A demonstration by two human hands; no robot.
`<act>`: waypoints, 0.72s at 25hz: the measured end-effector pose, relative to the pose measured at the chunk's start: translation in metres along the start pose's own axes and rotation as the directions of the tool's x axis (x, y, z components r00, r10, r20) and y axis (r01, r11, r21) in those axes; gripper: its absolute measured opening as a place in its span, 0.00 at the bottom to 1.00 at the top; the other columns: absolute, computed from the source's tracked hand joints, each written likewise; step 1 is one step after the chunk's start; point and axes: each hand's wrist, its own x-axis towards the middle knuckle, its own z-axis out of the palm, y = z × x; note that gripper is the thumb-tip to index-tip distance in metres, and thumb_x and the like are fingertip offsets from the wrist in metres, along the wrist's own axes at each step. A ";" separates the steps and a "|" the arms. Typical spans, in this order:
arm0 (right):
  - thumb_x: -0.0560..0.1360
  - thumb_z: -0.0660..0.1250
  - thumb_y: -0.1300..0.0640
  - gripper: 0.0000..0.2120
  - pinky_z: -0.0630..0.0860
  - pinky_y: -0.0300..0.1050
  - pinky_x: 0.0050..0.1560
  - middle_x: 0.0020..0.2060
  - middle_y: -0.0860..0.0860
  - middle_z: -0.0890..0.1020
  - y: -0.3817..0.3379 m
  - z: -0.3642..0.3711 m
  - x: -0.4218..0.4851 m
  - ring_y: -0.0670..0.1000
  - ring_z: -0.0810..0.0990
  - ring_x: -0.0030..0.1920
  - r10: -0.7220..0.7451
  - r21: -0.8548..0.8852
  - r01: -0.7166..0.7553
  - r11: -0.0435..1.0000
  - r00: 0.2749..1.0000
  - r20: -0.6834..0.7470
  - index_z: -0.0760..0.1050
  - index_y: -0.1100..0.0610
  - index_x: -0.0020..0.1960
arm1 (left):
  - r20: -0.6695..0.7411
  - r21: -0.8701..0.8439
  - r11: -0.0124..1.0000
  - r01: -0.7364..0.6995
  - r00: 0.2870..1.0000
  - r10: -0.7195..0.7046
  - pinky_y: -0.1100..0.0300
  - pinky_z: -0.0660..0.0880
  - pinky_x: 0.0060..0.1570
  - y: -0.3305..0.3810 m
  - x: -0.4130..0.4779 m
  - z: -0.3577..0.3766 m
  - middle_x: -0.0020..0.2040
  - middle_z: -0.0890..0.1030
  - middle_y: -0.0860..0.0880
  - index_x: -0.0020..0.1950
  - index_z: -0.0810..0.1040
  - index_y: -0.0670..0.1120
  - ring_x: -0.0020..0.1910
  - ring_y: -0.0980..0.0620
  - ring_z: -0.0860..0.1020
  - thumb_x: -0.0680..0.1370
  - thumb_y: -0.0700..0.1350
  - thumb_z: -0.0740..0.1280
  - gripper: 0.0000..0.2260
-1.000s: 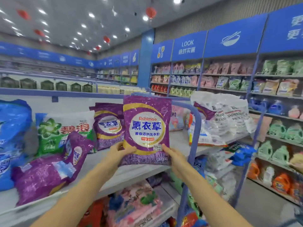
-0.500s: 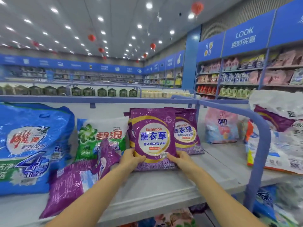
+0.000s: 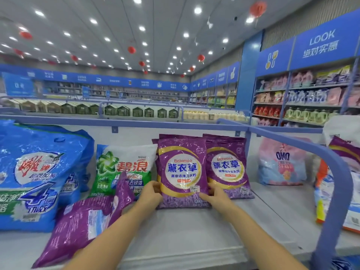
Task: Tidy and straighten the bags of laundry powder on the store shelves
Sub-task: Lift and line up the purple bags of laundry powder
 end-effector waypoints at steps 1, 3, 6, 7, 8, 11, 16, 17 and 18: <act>0.74 0.68 0.61 0.19 0.75 0.47 0.59 0.55 0.52 0.80 0.001 -0.001 0.002 0.50 0.78 0.55 0.000 -0.009 0.000 1.000 1.000 0.010 0.70 0.58 0.64 | -0.051 0.021 1.000 -0.019 0.998 0.020 0.56 0.73 0.45 -0.001 0.002 -0.001 0.43 0.76 0.47 0.53 0.70 0.41 0.50 0.46 0.75 0.69 0.23 0.60 0.17; 0.74 0.68 0.62 0.19 0.75 0.41 0.53 0.54 0.52 0.80 0.001 -0.001 0.005 0.49 0.78 0.53 -0.027 -0.018 0.027 0.999 0.999 0.019 0.70 0.60 0.63 | -0.103 0.048 0.998 -0.049 0.993 0.053 0.57 0.73 0.42 -0.002 0.005 -0.002 0.39 0.74 0.48 0.50 0.70 0.43 0.47 0.46 0.75 0.69 0.24 0.60 0.17; 0.74 0.68 0.62 0.20 0.74 0.42 0.57 0.58 0.52 0.78 0.003 0.001 0.007 0.50 0.76 0.56 -0.045 -0.014 0.045 0.999 0.999 -0.005 0.70 0.60 0.64 | -0.082 -0.009 0.997 -0.073 0.994 0.072 0.63 0.72 0.36 0.001 0.002 0.001 0.40 0.75 0.49 0.52 0.71 0.42 0.47 0.47 0.75 0.69 0.24 0.64 0.17; 0.74 0.68 0.61 0.21 0.73 0.44 0.58 0.59 0.52 0.77 0.003 0.001 0.007 0.50 0.76 0.57 -0.044 -0.007 0.044 0.999 0.999 -0.006 0.69 0.60 0.65 | -0.080 -0.033 0.996 -0.087 0.993 0.084 0.63 0.72 0.36 0.002 0.000 0.003 0.41 0.76 0.49 0.52 0.71 0.42 0.47 0.47 0.76 0.69 0.25 0.65 0.17; 0.74 0.68 0.61 0.22 0.73 0.44 0.59 0.58 0.52 0.77 0.002 0.002 0.005 0.50 0.75 0.57 -0.039 0.000 0.039 0.999 0.999 -0.006 0.67 0.60 0.66 | -0.086 -0.047 0.994 -0.095 0.992 0.091 0.62 0.73 0.38 0.002 -0.002 0.004 0.42 0.76 0.50 0.53 0.71 0.42 0.48 0.47 0.76 0.70 0.27 0.66 0.17; 0.74 0.68 0.62 0.27 0.73 0.45 0.59 0.60 0.55 0.75 -0.006 0.003 0.000 0.50 0.74 0.56 -0.047 -0.043 0.045 0.998 0.998 -0.038 0.61 0.59 0.70 | -0.087 -0.016 0.993 -0.114 0.990 0.112 0.58 0.75 0.48 0.004 -0.007 0.006 0.49 0.77 0.48 0.62 0.70 0.42 0.52 0.49 0.76 0.71 0.31 0.69 0.21; 0.74 0.68 0.61 0.19 0.75 0.41 0.51 0.53 0.51 0.75 -0.031 0.010 -0.021 0.48 0.75 0.51 -0.320 -0.207 0.263 0.942 0.891 -0.323 0.68 0.55 0.63 | -0.048 0.155 0.912 -0.379 0.919 0.390 0.58 0.74 0.61 0.037 -0.051 -0.002 0.62 0.72 0.51 0.69 0.66 0.47 0.62 0.55 0.71 0.73 0.36 0.68 0.26; 0.74 0.67 0.62 0.14 0.74 0.36 0.46 0.48 0.50 0.77 -0.040 0.016 -0.029 0.46 0.76 0.47 -0.366 -0.206 0.315 0.927 0.882 -0.297 0.71 0.55 0.58 | -0.029 0.170 0.864 -0.475 0.874 0.486 0.63 0.74 0.59 0.048 -0.065 -0.011 0.60 0.74 0.52 0.67 0.69 0.47 0.59 0.57 0.73 0.74 0.36 0.68 0.22; 0.74 0.66 0.62 0.10 0.73 0.34 0.41 0.44 0.49 0.78 -0.050 0.023 -0.037 0.44 0.76 0.43 -0.395 -0.190 0.358 0.914 0.892 -0.222 0.73 0.54 0.54 | -0.014 0.170 0.809 -0.563 0.819 0.573 0.66 0.74 0.57 0.060 -0.080 -0.023 0.57 0.77 0.53 0.63 0.72 0.47 0.56 0.58 0.75 0.75 0.36 0.67 0.18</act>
